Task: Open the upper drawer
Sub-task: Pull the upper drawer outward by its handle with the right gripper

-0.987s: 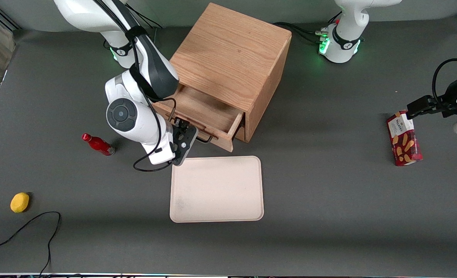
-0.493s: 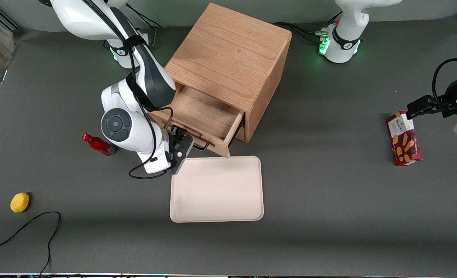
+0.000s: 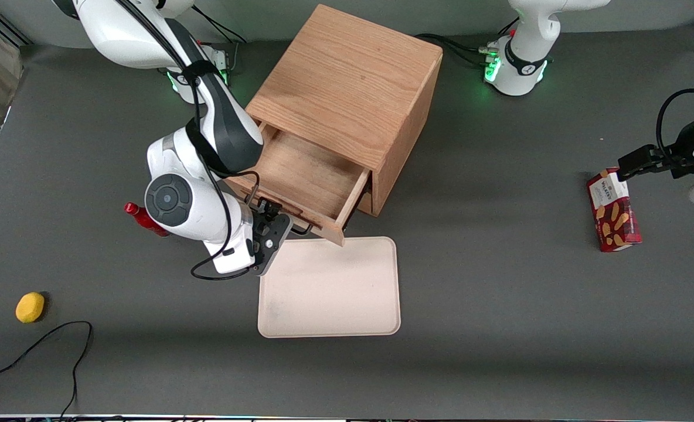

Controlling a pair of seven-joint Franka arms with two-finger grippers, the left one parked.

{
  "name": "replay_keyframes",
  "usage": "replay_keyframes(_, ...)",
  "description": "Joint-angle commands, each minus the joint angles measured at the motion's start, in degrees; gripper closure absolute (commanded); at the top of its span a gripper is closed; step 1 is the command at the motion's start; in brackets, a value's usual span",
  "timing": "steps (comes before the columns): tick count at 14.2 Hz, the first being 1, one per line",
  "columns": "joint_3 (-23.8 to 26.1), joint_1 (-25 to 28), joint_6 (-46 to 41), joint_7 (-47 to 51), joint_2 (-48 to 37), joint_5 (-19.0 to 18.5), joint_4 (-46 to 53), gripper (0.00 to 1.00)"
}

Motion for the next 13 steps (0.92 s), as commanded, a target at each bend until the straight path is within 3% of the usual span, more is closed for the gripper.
replay_keyframes(1, -0.08, -0.7, -1.23, -0.81, 1.75, 1.5, 2.79, 0.0)
replay_keyframes(13, -0.08, -3.51, -1.05, -2.4, 3.68, 1.5, 5.16, 0.0)
